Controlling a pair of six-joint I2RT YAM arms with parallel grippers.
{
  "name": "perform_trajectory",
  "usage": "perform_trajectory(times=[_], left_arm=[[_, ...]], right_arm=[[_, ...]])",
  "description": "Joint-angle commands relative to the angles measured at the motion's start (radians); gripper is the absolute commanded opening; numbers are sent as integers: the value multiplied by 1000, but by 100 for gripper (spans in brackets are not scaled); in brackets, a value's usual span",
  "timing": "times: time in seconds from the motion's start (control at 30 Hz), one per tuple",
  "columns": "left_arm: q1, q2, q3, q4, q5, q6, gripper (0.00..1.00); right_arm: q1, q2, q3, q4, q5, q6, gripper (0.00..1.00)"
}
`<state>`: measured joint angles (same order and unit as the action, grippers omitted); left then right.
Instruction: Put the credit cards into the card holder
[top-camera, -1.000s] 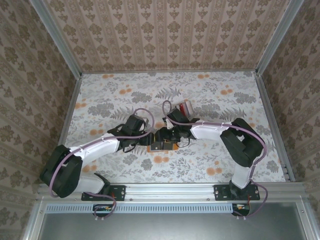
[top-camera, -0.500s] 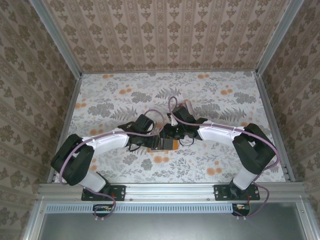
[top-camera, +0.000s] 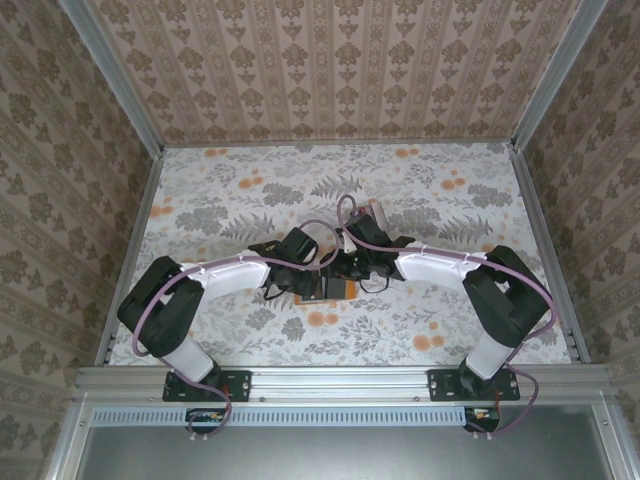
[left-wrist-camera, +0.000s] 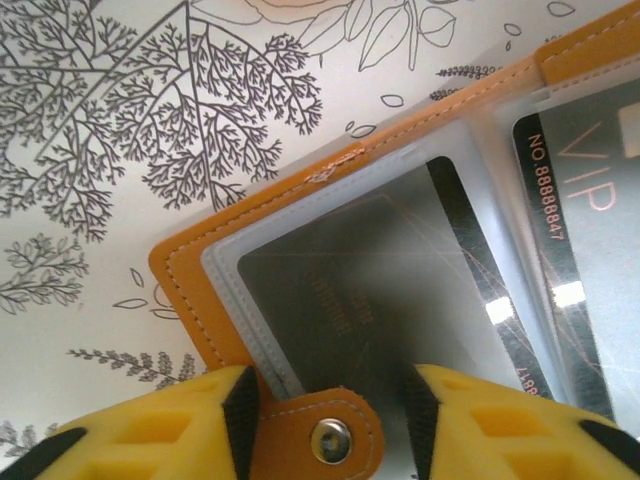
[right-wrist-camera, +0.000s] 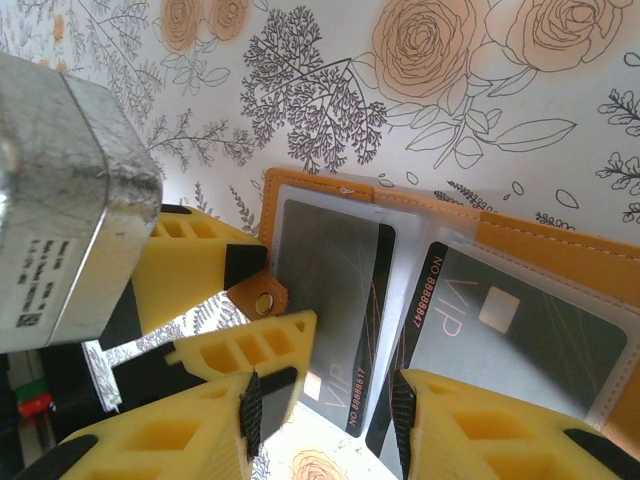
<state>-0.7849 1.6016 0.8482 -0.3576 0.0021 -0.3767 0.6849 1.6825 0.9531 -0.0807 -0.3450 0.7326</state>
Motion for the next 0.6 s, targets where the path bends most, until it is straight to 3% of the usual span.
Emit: perform_trajectory(times=[0.0, 0.3, 0.57], left_arm=[[-4, -15, -28, -27, -19, 5, 37], [-5, -41, 11, -58, -36, 17, 8], [2, -118, 44, -73, -26, 3, 0]], right_arm=[[-3, 15, -3, -3, 4, -19, 42], [-3, 27, 1, -25, 14, -37, 43], [-2, 59, 59, -117, 7, -103, 44]])
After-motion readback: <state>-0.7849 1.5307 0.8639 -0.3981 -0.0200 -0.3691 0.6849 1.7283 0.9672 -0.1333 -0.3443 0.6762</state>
